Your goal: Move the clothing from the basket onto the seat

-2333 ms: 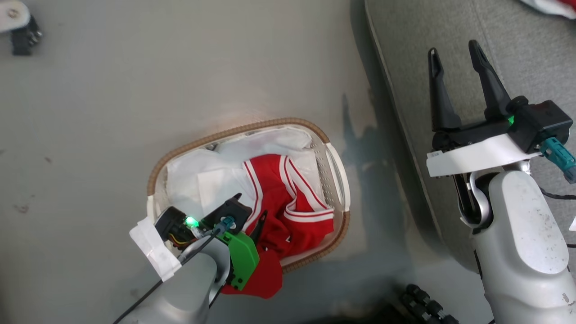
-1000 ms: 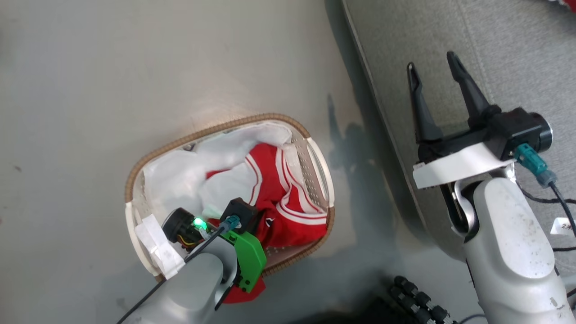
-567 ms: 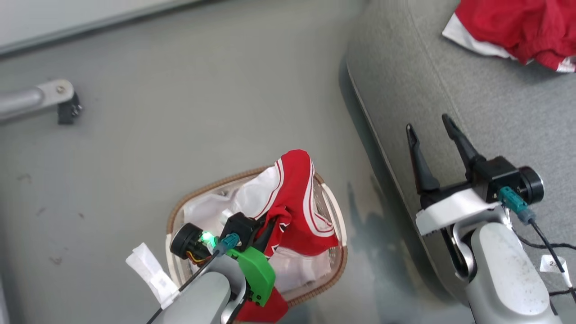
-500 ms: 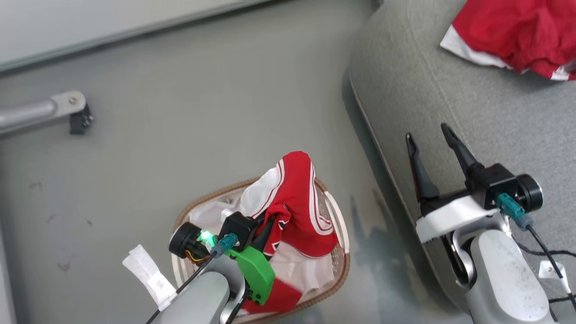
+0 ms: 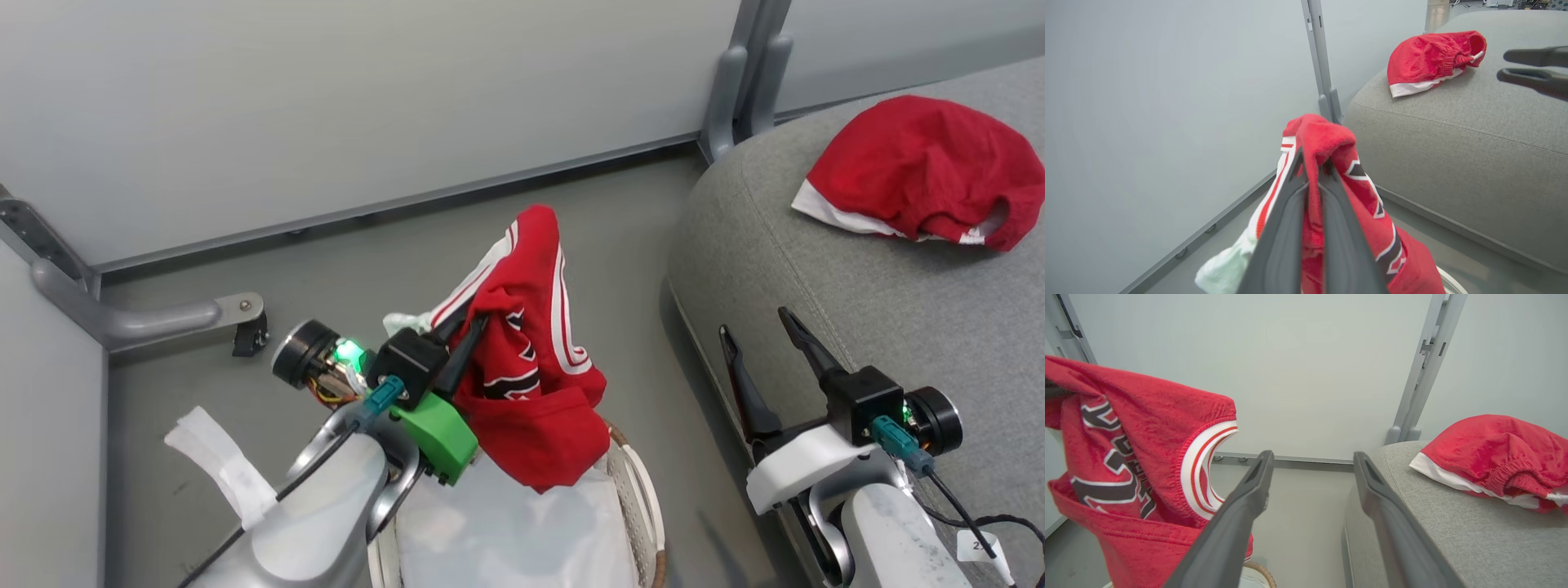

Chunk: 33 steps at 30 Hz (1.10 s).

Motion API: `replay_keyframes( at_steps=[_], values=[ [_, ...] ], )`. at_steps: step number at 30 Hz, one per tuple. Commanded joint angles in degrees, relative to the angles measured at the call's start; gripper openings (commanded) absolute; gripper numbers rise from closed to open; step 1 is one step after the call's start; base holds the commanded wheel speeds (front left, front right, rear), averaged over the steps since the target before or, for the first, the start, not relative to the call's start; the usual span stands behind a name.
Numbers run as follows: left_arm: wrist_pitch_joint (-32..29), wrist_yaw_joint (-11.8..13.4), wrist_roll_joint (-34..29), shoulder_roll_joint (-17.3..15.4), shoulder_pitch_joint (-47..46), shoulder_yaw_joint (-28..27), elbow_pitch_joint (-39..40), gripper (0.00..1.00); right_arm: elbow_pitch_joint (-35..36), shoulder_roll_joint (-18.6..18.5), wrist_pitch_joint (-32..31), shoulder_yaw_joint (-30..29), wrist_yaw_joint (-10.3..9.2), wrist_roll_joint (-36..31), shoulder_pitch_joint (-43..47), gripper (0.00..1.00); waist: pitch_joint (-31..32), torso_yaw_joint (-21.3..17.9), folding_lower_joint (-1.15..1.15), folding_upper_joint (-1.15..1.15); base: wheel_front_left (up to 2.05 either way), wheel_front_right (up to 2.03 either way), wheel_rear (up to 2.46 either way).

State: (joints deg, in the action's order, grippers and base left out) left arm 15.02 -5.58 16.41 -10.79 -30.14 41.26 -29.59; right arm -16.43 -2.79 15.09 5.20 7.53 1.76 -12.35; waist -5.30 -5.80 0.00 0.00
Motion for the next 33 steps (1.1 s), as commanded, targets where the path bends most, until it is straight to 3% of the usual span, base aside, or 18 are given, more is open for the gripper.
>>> replay_keyframes(
  at_steps=[1, 10, 20, 33],
  values=[
    [0.21, -0.35, -0.76, -0.65, -1.72, -0.10, 0.42, 0.00, -0.19, -0.21, 0.11, 0.26, -0.08, -0.03, 1.15, 1.00, 4.71, 2.06, 0.00, 0.00, 0.00, 0.00, 0.00],
    [-1.96, -1.35, -0.88, -2.81, -13.05, -0.17, 2.33, 0.00, -0.57, -0.20, 0.11, 3.69, -0.08, 0.16, 0.60, 1.00, 6.66, 2.32, 0.00, 0.00, 0.00, 0.00, 0.00],
    [-4.15, -1.76, 0.24, -5.27, -19.71, 0.41, 4.70, 0.00, 0.65, -0.19, 0.11, 9.07, -0.08, 2.08, -2.20, 1.00, 7.17, 1.80, 0.00, 0.00, 0.00, 0.00, 0.00],
    [-5.51, -1.83, 1.53, -4.01, -23.02, 4.24, 8.07, 0.00, -3.67, -0.19, 0.11, 19.25, -0.08, 2.88, -9.91, 1.00, 7.74, 3.65, 0.00, 0.00, 0.00, 0.00, 0.00]
  ],
)
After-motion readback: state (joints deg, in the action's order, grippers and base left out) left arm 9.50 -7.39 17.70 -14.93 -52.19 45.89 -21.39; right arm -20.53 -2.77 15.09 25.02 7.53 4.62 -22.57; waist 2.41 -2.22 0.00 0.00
